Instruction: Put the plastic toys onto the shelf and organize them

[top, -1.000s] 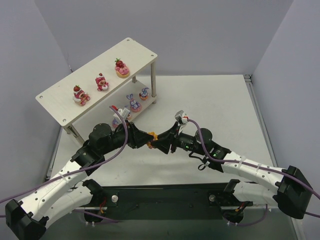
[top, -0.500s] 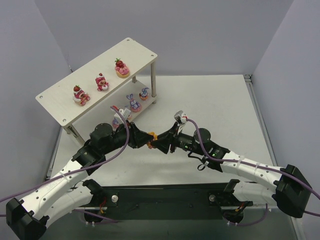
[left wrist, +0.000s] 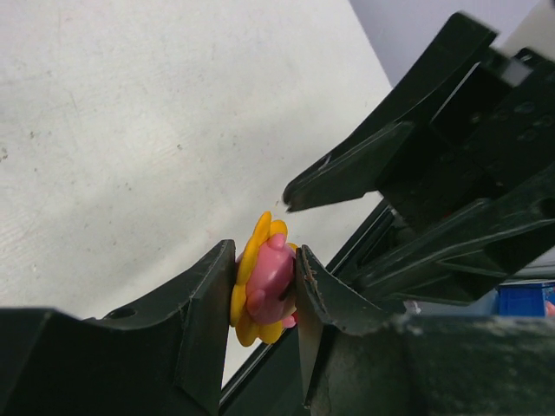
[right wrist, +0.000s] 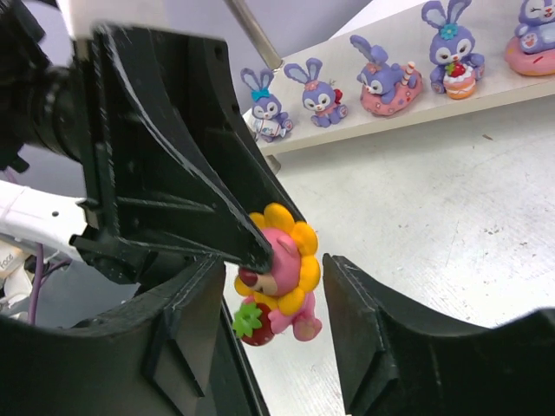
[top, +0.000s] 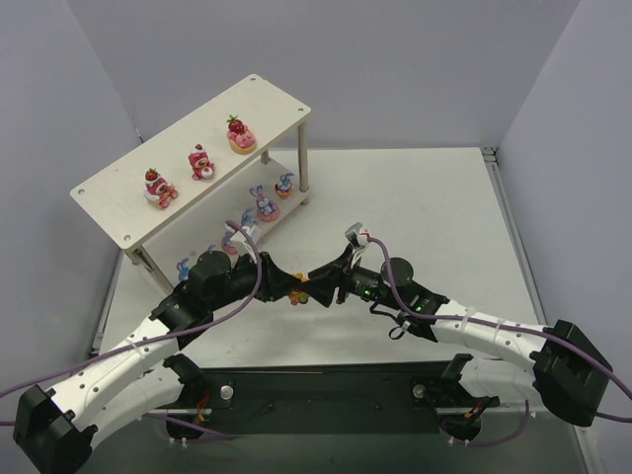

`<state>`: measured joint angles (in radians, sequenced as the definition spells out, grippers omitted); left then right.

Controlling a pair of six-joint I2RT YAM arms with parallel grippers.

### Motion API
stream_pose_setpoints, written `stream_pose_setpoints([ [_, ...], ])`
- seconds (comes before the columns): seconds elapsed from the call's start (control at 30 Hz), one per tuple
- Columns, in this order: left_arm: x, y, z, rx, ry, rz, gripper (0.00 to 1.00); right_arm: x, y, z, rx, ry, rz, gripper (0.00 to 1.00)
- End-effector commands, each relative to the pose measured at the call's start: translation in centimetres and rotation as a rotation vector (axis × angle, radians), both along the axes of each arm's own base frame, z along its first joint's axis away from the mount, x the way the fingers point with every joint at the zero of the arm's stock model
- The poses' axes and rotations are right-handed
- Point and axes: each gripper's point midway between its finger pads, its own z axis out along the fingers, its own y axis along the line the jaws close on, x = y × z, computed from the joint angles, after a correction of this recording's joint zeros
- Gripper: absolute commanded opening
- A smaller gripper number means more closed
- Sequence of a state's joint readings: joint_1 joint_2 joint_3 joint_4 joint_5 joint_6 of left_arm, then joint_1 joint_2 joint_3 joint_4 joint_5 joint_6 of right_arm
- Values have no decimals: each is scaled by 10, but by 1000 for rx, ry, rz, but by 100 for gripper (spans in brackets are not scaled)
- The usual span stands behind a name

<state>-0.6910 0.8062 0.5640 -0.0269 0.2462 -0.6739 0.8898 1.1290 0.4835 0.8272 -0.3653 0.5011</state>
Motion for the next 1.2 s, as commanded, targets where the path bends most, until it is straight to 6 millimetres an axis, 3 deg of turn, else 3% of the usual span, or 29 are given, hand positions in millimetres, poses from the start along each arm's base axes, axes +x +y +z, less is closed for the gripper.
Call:
stream_pose_setpoints([
  [0.0, 3, 1, -10, 12, 17, 20, 0, 9, 1, 21, 95, -63, -29, 51],
  [0.23, 10, 2, -20, 32, 1, 39, 0, 15, -6, 9, 84, -34, -77, 55],
  [0.33, 14, 2, -15, 46, -24, 45, 0, 22, -16, 6, 63, -17, -139, 56],
  [0.43, 22, 3, 2, 62, -72, 60, 0, 30, -32, 0, 33, 13, -236, 56],
  [0.47, 22, 4, 3, 79, -71, 59, 0, 36, -41, -9, 3, 36, -296, 56],
  [0.57, 35, 5, 31, 108, -133, 88, 0, 37, -58, -15, -16, 65, -373, 56],
  [0.6, 40, 4, 50, 100, -169, 95, 0, 40, -66, -10, -4, 58, -415, 56],
  [0.67, 51, 6, 61, 141, -206, 123, 0, 38, -72, -15, -24, 69, -431, 57],
  [0.7, 56, 5, 86, 129, -244, 133, 0, 38, -77, -11, -17, 66, -447, 57],
  [0.8, 74, 1, 105, 166, -283, 155, 0, 36, -82, -10, -24, 67, -454, 56],
  [0.97, 102, -16, 165, 163, -388, 155, 0, 35, -88, -9, -47, 57, -468, 57],
  [1.03, 114, -24, 170, 187, -400, 144, 0, 36, -91, -11, -60, 57, -481, 57],
  [1.07, 118, -26, 193, 170, -438, 151, 0, 36, -92, -11, -61, 56, -483, 57],
  [1.13, 132, -32, 192, 215, -434, 152, 0, 34, -93, -14, -65, 59, -481, 56],
  [1.17, 134, -33, 213, 197, -466, 160, 0, 34, -94, -14, -62, 57, -480, 56],
])
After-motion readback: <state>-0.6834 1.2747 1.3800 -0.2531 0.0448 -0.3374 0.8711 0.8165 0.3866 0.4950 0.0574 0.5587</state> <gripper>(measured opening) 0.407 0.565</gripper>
